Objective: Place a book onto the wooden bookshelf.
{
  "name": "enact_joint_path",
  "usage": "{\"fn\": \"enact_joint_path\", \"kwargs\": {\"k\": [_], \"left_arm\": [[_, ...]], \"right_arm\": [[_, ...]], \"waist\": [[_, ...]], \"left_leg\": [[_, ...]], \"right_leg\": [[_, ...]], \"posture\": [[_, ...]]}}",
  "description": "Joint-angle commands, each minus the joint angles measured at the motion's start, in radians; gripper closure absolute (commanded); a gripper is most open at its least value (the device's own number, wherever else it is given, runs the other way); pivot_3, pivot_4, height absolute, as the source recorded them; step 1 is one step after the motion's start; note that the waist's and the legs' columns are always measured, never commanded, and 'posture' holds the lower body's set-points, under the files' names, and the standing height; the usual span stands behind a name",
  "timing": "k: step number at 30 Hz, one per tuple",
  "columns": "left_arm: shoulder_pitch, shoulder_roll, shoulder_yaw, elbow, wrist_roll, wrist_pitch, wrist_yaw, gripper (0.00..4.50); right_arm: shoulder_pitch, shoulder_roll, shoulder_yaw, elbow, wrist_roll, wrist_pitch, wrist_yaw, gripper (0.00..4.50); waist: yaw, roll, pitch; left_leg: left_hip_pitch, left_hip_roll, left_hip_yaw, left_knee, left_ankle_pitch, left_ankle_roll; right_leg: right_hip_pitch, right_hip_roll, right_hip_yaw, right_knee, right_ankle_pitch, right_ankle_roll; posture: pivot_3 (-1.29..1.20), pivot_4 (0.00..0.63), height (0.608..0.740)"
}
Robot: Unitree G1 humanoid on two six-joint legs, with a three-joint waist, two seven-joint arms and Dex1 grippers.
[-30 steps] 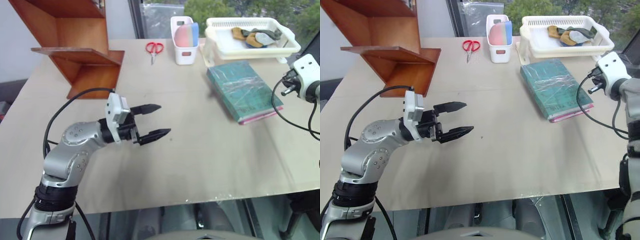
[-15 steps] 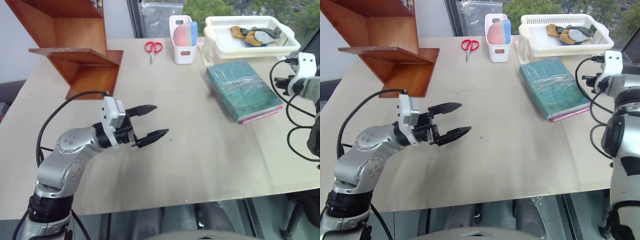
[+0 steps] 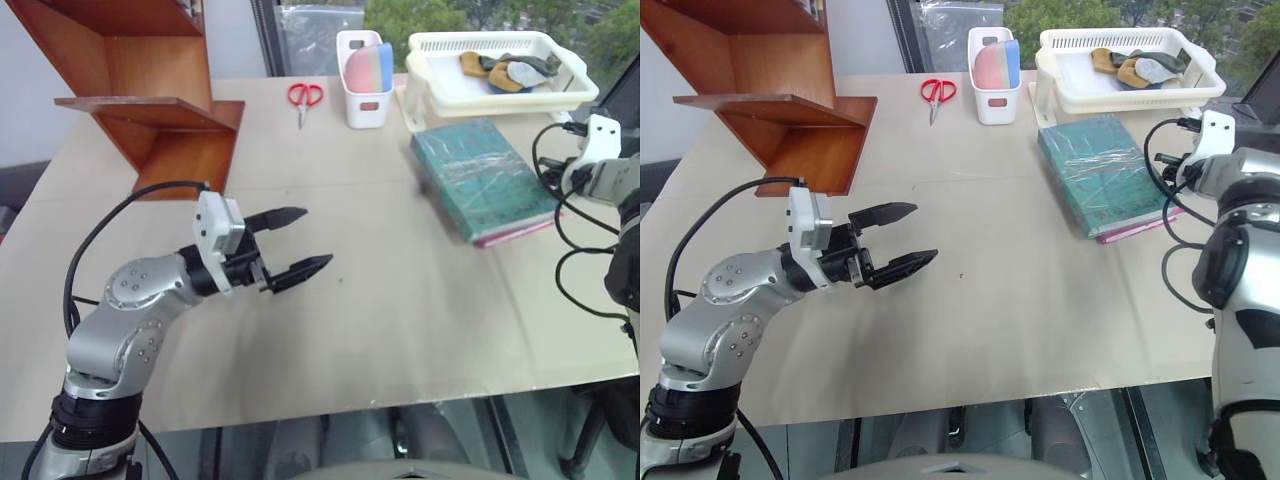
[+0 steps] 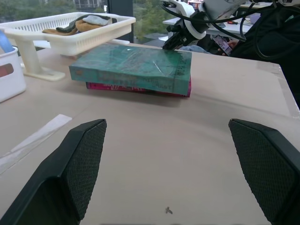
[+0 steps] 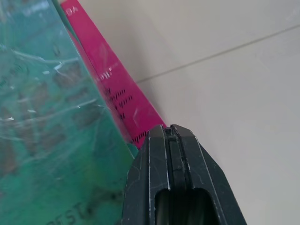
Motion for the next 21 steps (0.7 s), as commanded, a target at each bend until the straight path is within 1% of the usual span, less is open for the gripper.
{"fn": "enact_joint_path", "kwargs": {"k": [1,7,12,17,21], "left_arm": [[0.009,0.012,0.034,-0.051,-0.018,-0.008,0.008,0.0],[0.026,0.022,0.044,-0.06,-0.026,-0.004,0.012,0.0],[0.021,0.026,0.041,-0.051,-0.027,-0.006,0.011,0.0],[0.016,0.023,0.035,-0.043,-0.022,-0.009,0.009,0.0],[0.011,0.02,0.029,-0.039,-0.017,-0.013,0.007,0.0]], "right_arm": [[-0.005,0.002,0.0,-0.015,-0.011,0.011,0.023,4.43],[0.009,0.016,0.015,-0.016,-0.033,0.026,0.065,4.43],[0.016,0.017,0.006,-0.017,-0.037,0.017,0.058,4.43],[0.022,0.015,0.023,-0.018,-0.056,0.01,0.075,4.43],[0.019,0.001,0.0,-0.022,-0.045,-0.031,0.043,4.43]], "waist": [[-0.001,0.0,0.0],[-0.002,0.0,0.0],[-0.002,0.0,0.0],[-0.002,0.0,0.0],[-0.002,0.0,0.0]], "left_leg": [[0.0,0.0,0.0,0.0,0.0,0.0],[0.0,0.0,0.0,0.0,0.0,0.0],[0.0,0.0,0.0,0.0,0.0,0.0],[0.001,0.0,0.0,0.0,0.0,0.0],[0.0,0.0,0.0,0.001,0.0,0.0]], "right_leg": [[0.0,0.0,0.0,0.0,0.0,0.0],[0.0,0.0,0.0,0.0,0.0,0.0],[0.0,0.0,0.0,0.001,0.0,0.0],[0.0,0.0,0.0,0.001,0.0,0.0],[0.0,0.0,0.0,0.001,0.0,0.0]], "posture": [[0.0,0.15,0.74],[0.0,0.15,0.74],[0.0,0.15,0.74],[0.0,0.15,0.74],[0.0,0.15,0.74]]}}
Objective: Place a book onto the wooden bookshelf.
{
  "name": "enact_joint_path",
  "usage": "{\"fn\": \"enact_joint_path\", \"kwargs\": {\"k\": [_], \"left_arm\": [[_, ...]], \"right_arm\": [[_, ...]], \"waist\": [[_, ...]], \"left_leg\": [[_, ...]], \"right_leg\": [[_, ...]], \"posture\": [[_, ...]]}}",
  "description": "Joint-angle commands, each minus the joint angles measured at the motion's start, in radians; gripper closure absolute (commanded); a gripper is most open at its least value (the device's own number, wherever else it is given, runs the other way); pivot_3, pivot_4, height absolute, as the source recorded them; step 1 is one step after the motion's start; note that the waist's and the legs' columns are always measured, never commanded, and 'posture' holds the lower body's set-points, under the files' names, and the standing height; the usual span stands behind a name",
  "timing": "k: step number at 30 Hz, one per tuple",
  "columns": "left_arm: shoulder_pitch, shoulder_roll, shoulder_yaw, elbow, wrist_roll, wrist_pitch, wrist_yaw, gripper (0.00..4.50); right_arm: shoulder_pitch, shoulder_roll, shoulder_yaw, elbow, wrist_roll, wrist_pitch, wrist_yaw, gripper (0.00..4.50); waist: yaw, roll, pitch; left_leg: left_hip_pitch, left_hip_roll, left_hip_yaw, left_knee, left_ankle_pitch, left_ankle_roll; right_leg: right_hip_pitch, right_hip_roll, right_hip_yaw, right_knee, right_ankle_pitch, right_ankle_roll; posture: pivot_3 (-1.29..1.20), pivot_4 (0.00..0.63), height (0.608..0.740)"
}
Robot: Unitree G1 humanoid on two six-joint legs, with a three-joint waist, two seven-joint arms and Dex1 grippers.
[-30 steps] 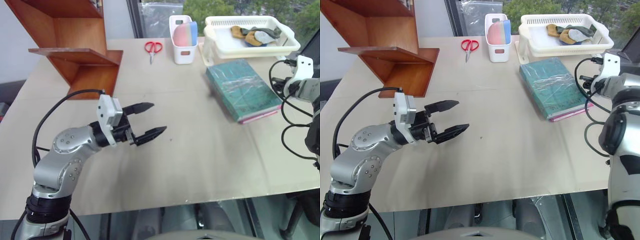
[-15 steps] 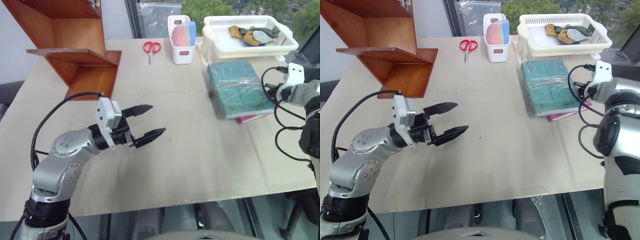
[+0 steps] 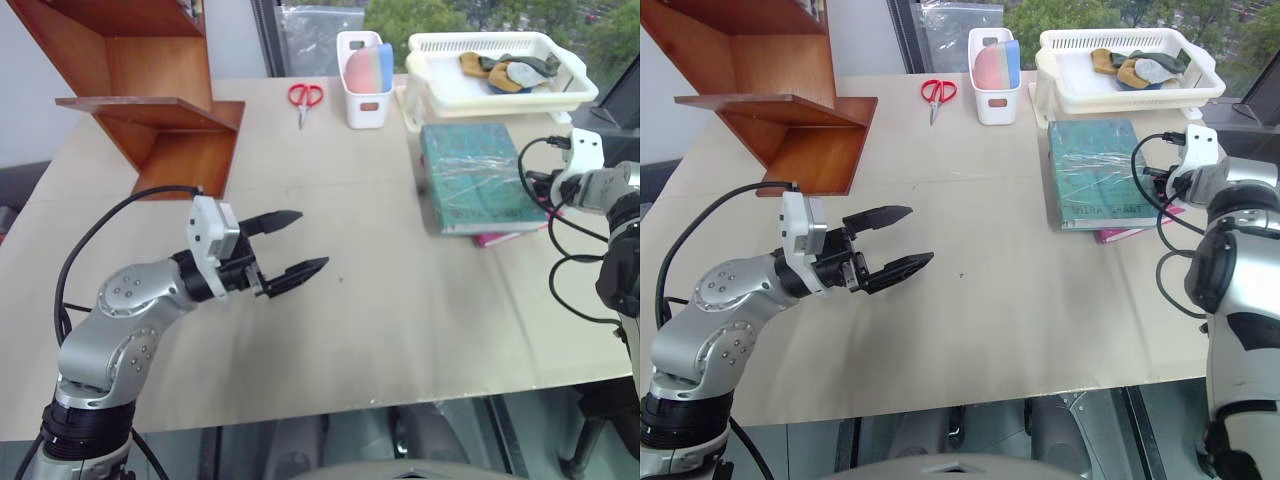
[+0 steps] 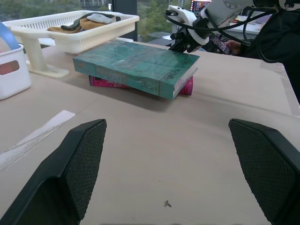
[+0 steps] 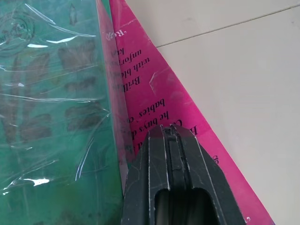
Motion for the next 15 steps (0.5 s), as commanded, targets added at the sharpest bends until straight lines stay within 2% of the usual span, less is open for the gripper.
{"fn": "enact_joint_path", "kwargs": {"k": [1,8,15], "left_arm": [[-0.016,0.005,0.007,-0.019,-0.002,-0.016,-0.002,0.0],[-0.013,-0.003,-0.003,-0.017,0.001,-0.018,-0.002,0.0],[-0.055,-0.007,-0.03,0.014,0.008,-0.021,-0.016,0.0]], "right_arm": [[-0.008,-0.024,-0.012,-0.028,0.002,-0.056,-0.003,4.43],[-0.024,-0.041,0.071,-0.083,-0.064,-0.255,0.048,4.43],[-0.06,0.036,0.156,-0.161,-0.058,-0.153,0.349,4.43]], "waist": [[0.0,0.0,0.0],[-0.001,0.001,0.001],[-0.016,0.001,0.001]], "left_leg": [[0.0,0.0,0.0,0.0,0.0,0.0],[0.0,0.0,0.0,0.0,0.0,0.0],[0.0,0.0,0.0,0.0,0.0,0.0]], "right_leg": [[0.0,0.0,0.0,0.0,0.0,0.0],[0.0,0.0,0.0,0.0,0.0,0.0],[-0.001,0.0,0.001,0.001,0.0,0.0]], "posture": [[0.0,0.15,0.74],[0.0,0.15,0.74],[0.0,0.15,0.74]]}}
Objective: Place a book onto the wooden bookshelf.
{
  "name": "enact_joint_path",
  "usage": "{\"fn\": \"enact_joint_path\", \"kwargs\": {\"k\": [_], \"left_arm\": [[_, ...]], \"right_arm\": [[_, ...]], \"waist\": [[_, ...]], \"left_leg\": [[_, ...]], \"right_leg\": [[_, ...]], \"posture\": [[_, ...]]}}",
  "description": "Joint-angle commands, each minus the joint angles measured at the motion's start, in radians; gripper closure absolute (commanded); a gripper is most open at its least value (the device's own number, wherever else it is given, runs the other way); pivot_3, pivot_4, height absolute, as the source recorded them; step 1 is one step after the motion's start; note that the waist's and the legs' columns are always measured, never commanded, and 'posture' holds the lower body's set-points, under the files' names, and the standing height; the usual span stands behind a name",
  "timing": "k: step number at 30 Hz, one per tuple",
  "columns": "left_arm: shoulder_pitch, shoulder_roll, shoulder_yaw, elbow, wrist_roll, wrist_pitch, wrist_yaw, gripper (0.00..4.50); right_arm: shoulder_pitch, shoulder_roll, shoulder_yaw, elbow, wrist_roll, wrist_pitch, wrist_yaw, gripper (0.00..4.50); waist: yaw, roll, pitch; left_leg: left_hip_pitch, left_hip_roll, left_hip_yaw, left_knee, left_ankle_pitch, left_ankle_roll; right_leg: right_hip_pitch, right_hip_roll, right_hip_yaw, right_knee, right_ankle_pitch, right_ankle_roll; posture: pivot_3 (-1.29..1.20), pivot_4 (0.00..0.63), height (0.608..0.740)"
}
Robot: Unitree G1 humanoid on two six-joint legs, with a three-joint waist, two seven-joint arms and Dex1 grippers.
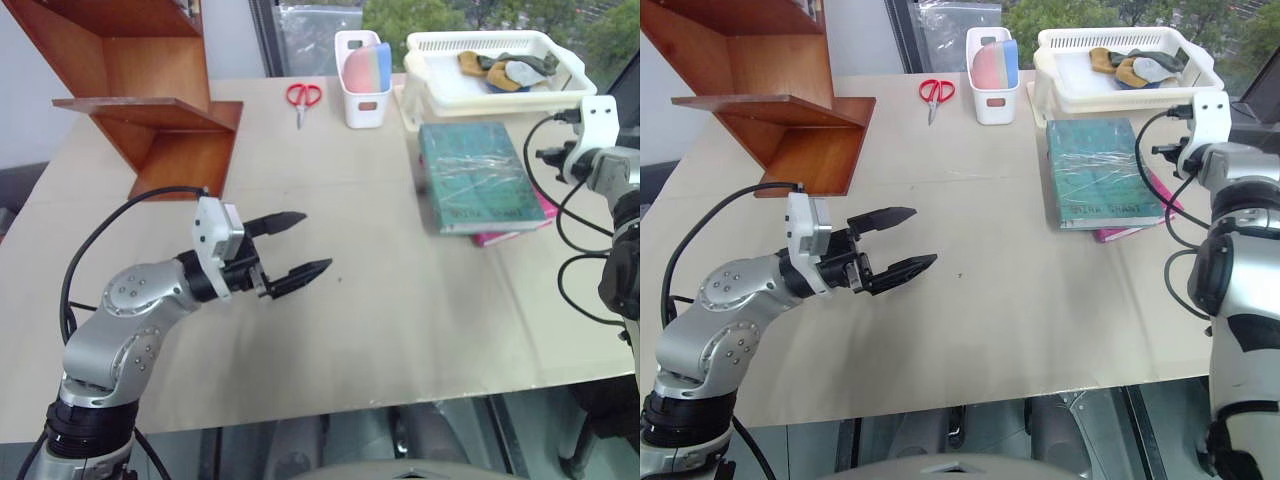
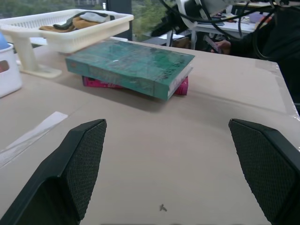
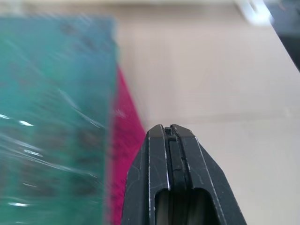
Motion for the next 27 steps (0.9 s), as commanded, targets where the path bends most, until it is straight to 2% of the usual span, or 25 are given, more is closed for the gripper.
{"fn": "enact_joint_path", "kwargs": {"k": [1,5,10,19,23,27], "left_arm": [[-0.041,-0.003,-0.007,0.01,0.003,-0.019,-0.012,0.0],[-0.045,-0.005,-0.005,0.007,0.004,-0.016,-0.012,0.0],[-0.02,-0.006,0.004,-0.017,0.003,-0.012,-0.001,0.0],[-0.015,-0.012,-0.003,-0.019,0.007,-0.018,0.01,0.0],[-0.023,-0.015,-0.009,-0.01,0.011,-0.022,0.004,0.0],[-0.033,-0.019,-0.014,-0.001,0.014,-0.024,-0.001,0.0]], "right_arm": [[-0.017,0.044,0.09,-0.08,-0.023,0.066,0.178,4.43],[0.063,0.068,0.201,-0.115,-0.086,0.042,0.271,4.43],[0.157,0.031,0.323,-0.172,-0.15,0.021,0.432,4.43],[0.215,-0.061,0.373,-0.233,-0.167,-0.027,0.535,4.43],[0.203,-0.062,0.309,-0.27,-0.114,-0.024,0.483,4.43],[0.106,-0.015,0.17,-0.238,-0.039,0.086,0.228,4.43]], "waist": [[-0.009,0.0,0.0],[-0.009,0.0,0.0],[-0.007,-0.002,-0.001],[0.01,-0.004,-0.003],[0.016,-0.004,-0.003],[0.011,-0.003,-0.002]], "left_leg": [[0.0,0.0,0.0,0.0,0.0,0.0],[0.0,0.0,-0.001,0.001,0.0,0.0],[0.001,0.0,-0.002,0.002,0.0,0.0],[0.004,0.0,-0.006,0.006,0.0,0.0],[0.004,0.0,-0.006,0.006,0.0,0.0],[0.004,0.0,-0.005,0.006,0.0,0.0]], "right_leg": [[0.0,0.0,0.0,0.001,0.0,0.0],[0.0,0.0,0.0,0.001,0.0,0.0],[0.002,-0.001,-0.002,0.002,0.0,0.0],[0.008,-0.001,-0.006,0.003,0.0,0.0],[0.008,-0.001,-0.006,0.003,0.0,0.0],[0.008,-0.001,-0.006,0.003,0.0,0.0]], "posture": [[0.0,0.15,0.74],[0.0,0.15,0.74],[0.0,0.15,0.74],[0.0,0.15,0.74],[0.0,0.15,0.74],[0.0,0.15,0.74]]}}
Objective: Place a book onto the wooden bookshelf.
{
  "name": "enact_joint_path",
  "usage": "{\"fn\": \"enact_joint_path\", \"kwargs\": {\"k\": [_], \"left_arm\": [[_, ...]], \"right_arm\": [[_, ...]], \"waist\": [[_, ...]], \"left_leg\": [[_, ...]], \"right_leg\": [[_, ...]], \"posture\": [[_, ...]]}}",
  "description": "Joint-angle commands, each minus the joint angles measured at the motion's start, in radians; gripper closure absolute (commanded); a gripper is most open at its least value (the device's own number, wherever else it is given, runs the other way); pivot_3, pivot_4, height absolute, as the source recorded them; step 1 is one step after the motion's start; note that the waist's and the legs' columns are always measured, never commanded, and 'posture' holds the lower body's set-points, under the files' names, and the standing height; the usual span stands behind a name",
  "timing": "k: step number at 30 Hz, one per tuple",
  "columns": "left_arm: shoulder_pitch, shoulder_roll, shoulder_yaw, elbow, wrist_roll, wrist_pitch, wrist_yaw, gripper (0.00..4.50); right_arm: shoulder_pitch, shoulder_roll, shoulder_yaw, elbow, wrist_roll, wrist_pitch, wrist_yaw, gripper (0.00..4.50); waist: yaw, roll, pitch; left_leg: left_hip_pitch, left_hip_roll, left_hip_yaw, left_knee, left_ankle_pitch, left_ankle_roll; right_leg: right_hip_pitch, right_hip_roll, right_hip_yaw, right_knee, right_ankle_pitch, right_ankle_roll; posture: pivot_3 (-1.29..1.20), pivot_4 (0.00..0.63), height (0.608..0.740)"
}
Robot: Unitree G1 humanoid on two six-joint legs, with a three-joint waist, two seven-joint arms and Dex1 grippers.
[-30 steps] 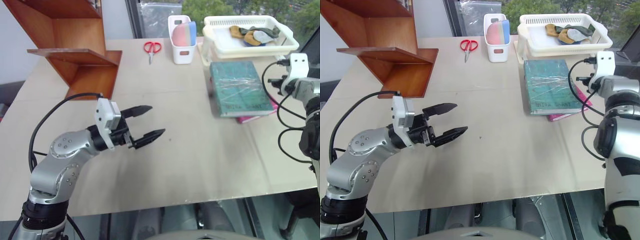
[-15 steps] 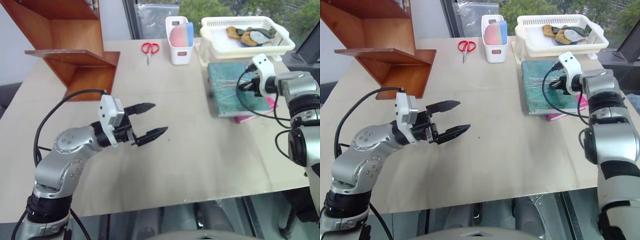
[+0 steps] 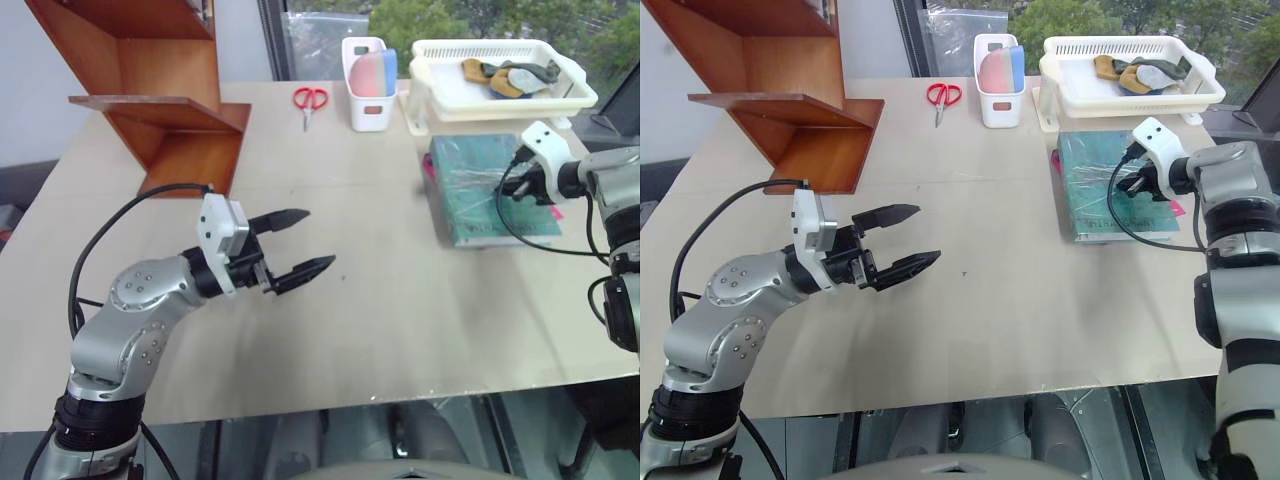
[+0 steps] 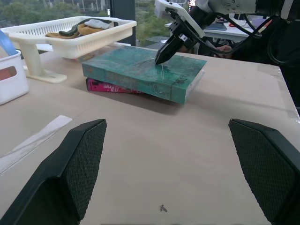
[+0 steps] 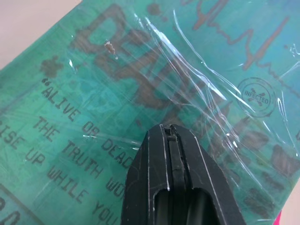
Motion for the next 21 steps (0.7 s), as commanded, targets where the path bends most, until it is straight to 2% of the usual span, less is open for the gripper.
{"fn": "enact_joint_path", "kwargs": {"k": [1,5,11,14,15,18,21], "left_arm": [[-0.021,-0.004,-0.005,-0.013,0.004,-0.023,-0.005,0.0],[-0.028,-0.007,-0.013,-0.004,0.006,-0.027,-0.008,0.0],[-0.016,-0.003,-0.004,-0.007,0.006,-0.03,-0.007,0.0],[-0.018,-0.009,-0.014,-0.005,0.007,-0.03,-0.005,0.0],[-0.022,-0.012,-0.02,-0.003,0.008,-0.03,-0.004,0.0],[-0.039,-0.023,-0.037,0.008,0.01,-0.03,-0.006,0.0],[-0.053,-0.028,-0.047,0.012,0.013,-0.028,-0.01,0.0]], "right_arm": [[-0.094,0.033,-0.133,0.034,0.071,0.127,-0.249,4.43],[-0.117,0.118,-0.251,-0.013,0.147,0.225,-0.461,4.43],[-0.015,0.158,-0.255,-0.266,0.183,0.367,-0.516,4.43],[0.045,0.174,-0.252,-0.367,0.17,0.426,-0.592,4.43],[0.048,0.186,-0.263,-0.354,0.167,0.405,-0.636,4.43],[0.014,0.223,-0.302,-0.225,0.184,0.298,-0.718,4.43],[-0.024,0.261,-0.288,-0.054,0.18,0.186,-0.704,4.43]], "waist": [[-0.003,0.001,0.0],[-0.007,0.001,0.001],[0.005,0.001,0.001],[0.005,0.002,0.001],[0.004,0.002,0.001],[-0.001,0.002,0.001],[-0.006,0.002,0.001]], "left_leg": [[0.0,0.0,0.0,0.0,0.0,0.0],[-0.002,0.0,0.001,-0.001,0.0,0.0],[-0.008,0.0,0.002,-0.003,0.0,0.0],[-0.012,0.0,0.002,-0.002,0.0,0.0],[-0.017,0.0,0.001,0.0,0.0,0.0],[-0.018,0.0,0.001,0.0,0.0,0.0],[-0.018,0.0,0.001,0.0,0.0,0.0]], "right_leg": [[0.0,0.0,0.0,0.0,0.0,0.0],[-0.004,0.001,0.001,0.001,0.0,0.0],[-0.009,0.0,0.002,-0.001,0.0,0.0],[-0.013,0.0,0.002,0.0,0.0,0.0],[-0.018,0.0,0.001,0.001,0.0,0.0],[-0.02,0.001,0.001,0.002,0.0,0.0],[-0.02,0.001,0.002,0.002,0.0,0.0]], "posture": [[0.0,0.15,0.74],[0.0,0.15,0.74],[0.0,0.15,0.74],[0.0,0.15,0.74],[0.0,0.15,0.74],[0.0,0.15,0.74],[0.0,0.15,0.74]]}}
